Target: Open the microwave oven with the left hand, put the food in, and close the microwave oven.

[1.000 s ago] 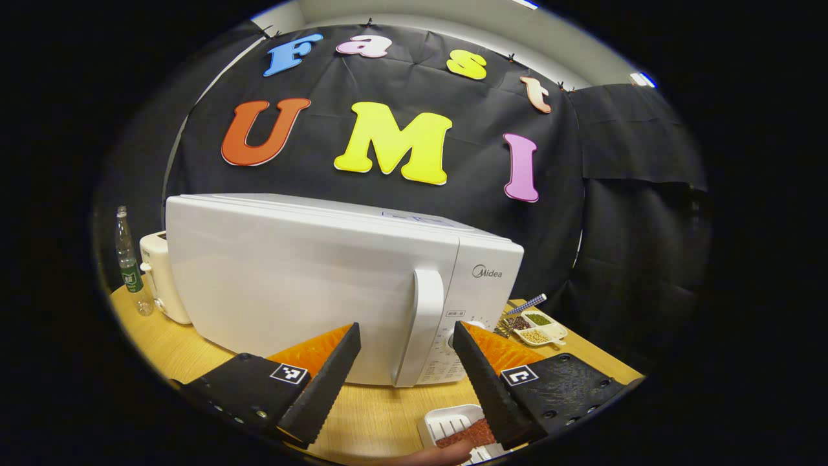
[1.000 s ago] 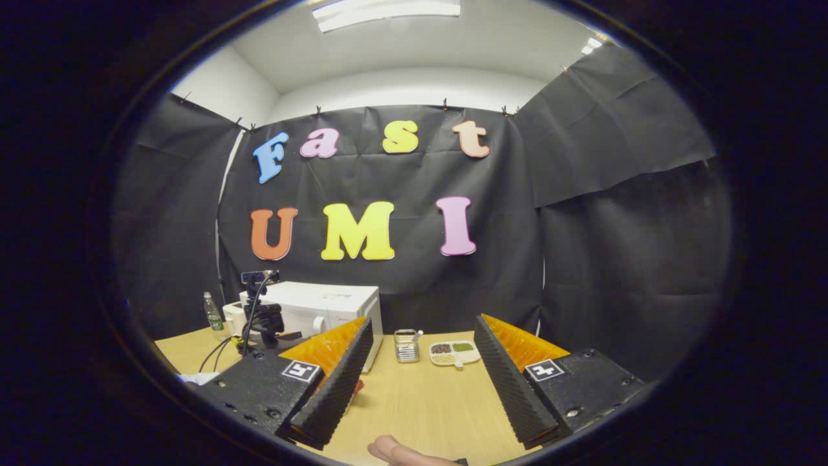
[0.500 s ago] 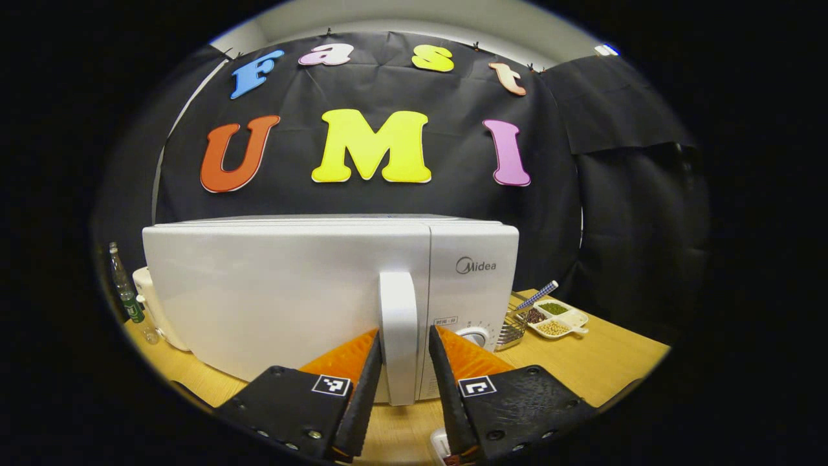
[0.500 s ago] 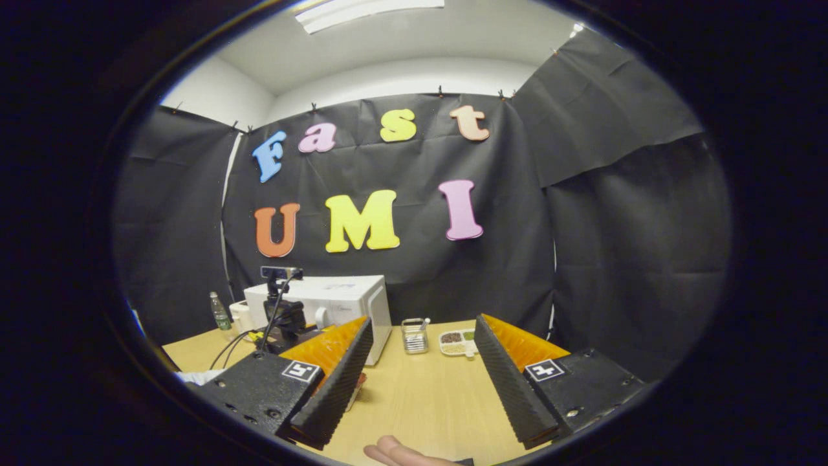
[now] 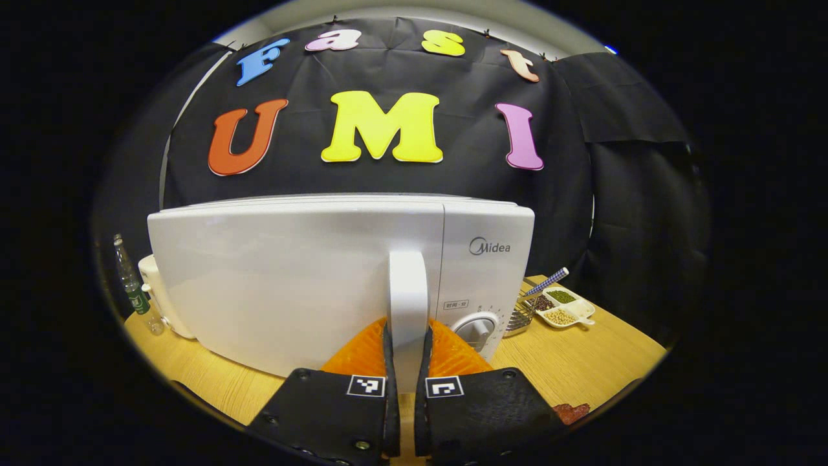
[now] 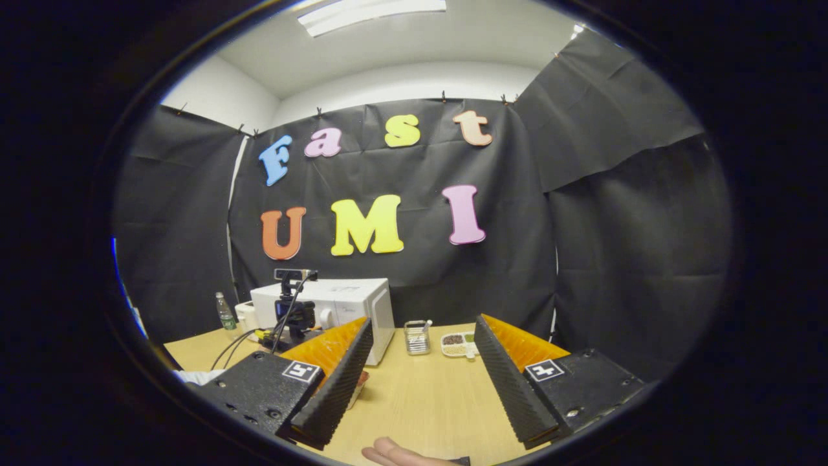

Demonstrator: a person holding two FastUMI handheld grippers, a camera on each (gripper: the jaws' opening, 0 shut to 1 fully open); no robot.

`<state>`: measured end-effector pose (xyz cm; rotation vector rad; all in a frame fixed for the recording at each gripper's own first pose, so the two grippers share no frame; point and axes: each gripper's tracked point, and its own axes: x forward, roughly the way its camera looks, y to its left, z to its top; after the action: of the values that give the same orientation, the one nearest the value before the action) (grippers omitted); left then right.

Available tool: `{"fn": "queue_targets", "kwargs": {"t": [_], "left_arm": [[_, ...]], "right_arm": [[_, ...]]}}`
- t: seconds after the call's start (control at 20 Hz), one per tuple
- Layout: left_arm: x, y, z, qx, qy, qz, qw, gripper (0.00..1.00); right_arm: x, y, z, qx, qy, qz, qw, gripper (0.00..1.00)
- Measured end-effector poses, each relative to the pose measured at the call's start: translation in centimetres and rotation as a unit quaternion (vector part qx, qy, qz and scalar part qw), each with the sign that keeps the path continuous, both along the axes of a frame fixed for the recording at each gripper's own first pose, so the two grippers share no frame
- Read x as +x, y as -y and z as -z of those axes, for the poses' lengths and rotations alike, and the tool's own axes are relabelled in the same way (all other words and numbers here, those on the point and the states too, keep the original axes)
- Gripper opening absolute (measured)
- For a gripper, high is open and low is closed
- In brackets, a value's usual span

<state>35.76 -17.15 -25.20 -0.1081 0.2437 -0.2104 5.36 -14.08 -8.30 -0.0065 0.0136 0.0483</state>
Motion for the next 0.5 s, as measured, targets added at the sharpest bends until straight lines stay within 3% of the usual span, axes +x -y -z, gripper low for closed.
{"fn": "queue_targets", "kwargs": {"t": [0.35, 0.5], "left_arm": [[-0.3, 0.0, 0.2, -0.024, 0.0, 0.003, 1.0, 0.09], [-2.9, -0.5, 0.0, -0.017, 0.015, 0.013, 1.0, 0.09]], "right_arm": [[-2.1, 0.2, -0.7, -0.019, 0.002, 0.009, 1.0, 1.0], [-2.7, 0.6, -0.5, -0.013, 0.001, 0.017, 1.0, 1.0]]}}
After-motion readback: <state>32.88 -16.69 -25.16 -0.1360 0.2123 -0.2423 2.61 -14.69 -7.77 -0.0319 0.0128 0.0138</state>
